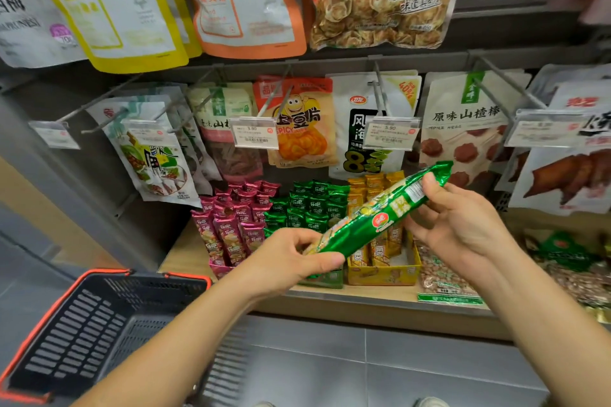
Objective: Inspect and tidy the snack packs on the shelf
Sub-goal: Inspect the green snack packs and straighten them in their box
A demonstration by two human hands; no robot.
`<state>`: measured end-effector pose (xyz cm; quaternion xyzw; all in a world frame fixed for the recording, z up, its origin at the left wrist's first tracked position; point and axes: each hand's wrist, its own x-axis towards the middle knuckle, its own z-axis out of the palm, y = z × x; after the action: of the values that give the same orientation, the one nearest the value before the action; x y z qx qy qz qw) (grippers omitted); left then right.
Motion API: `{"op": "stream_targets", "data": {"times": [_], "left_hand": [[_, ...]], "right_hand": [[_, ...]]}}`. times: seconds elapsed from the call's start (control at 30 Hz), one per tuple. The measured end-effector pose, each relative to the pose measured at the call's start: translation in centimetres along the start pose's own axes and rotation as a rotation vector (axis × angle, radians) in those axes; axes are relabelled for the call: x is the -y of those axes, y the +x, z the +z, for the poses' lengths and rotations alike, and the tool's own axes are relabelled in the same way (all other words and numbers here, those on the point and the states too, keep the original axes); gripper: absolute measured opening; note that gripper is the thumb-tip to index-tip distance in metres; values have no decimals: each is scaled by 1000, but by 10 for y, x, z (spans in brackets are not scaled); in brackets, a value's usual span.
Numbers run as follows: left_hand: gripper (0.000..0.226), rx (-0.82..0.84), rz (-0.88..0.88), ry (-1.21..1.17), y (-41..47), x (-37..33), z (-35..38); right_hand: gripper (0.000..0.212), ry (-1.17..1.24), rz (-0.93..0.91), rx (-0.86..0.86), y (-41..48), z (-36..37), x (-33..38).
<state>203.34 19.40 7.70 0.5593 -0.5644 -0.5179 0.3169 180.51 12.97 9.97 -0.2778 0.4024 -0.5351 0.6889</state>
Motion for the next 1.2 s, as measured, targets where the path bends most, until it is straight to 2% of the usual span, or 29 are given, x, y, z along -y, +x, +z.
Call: {"op": "stream_targets", "data": {"times": [0.17, 0.23, 0.37, 0.47, 0.53, 0.63, 0.73, 0.9, 1.07, 1.2], "left_hand": [[30, -211, 30, -153, 1, 0, -14], [31, -258, 44, -169, 1, 1, -18], [23, -302, 86, -55, -1, 4, -24], [34, -364, 102, 41, -2, 5, -32], [45, -375, 114, 82, -3, 5, -39], [51, -375, 122, 36, -4, 7, -46], [54, -375, 120, -110, -2, 10, -51], [61, -322, 153, -259, -1, 15, -53], [53, -407, 135, -159, 0, 14, -52], [36, -458, 105, -80, 0, 13, -53]], "right_hand": [[2, 65, 27, -55, 4, -6, 3], [2, 65, 35, -70, 5, -6, 2], [6, -9, 61, -49, 4, -9, 4], [13, -120, 135, 25, 2, -12, 8], [26, -224, 174, 74, 1, -13, 8], [16, -397, 137, 82, 1, -14, 2], [8, -386, 96, 80, 3, -15, -1], [11, -349, 82, 70, 6, -17, -1], [4, -285, 106, 94, 4, -16, 4], [31, -381, 107, 266, -1, -17, 13]]}}
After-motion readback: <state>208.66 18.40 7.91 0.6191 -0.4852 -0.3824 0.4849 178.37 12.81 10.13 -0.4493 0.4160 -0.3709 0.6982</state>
